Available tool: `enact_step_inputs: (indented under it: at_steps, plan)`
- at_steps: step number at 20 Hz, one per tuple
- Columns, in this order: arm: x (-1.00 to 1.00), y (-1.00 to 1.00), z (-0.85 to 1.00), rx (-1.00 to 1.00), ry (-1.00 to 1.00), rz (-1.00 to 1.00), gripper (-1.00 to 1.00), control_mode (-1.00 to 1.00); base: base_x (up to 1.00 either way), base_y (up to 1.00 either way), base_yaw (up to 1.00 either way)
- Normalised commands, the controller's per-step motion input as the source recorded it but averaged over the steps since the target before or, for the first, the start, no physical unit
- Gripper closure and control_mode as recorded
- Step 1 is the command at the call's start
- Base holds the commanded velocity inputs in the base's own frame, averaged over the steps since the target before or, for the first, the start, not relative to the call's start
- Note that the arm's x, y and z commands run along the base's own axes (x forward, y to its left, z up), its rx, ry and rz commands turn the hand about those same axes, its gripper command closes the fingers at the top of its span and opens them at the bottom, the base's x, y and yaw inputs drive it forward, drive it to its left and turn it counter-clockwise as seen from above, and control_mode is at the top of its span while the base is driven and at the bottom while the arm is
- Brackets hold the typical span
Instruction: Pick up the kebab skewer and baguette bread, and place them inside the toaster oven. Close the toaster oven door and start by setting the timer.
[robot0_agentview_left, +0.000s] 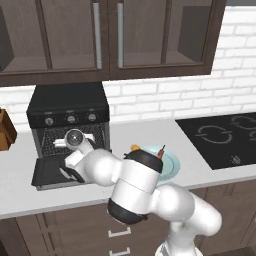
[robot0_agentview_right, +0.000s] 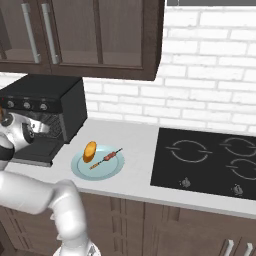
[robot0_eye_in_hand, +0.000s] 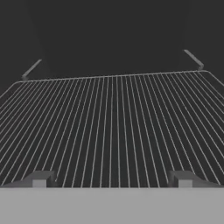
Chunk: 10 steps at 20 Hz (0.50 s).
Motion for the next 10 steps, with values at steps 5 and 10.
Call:
enact_step_inputs:
  at_steps: [5, 10]
  plan:
    - [-0.68, 0.12, -0.35, 0.00, 0.16, -0.06, -1.00, -1.00, 0.00, 0.00, 0.00]
    - [-0.63, 0.06, -0.33, 0.00, 0.15, -0.06, -1.00, -1.00, 0.00, 0.00, 0.00]
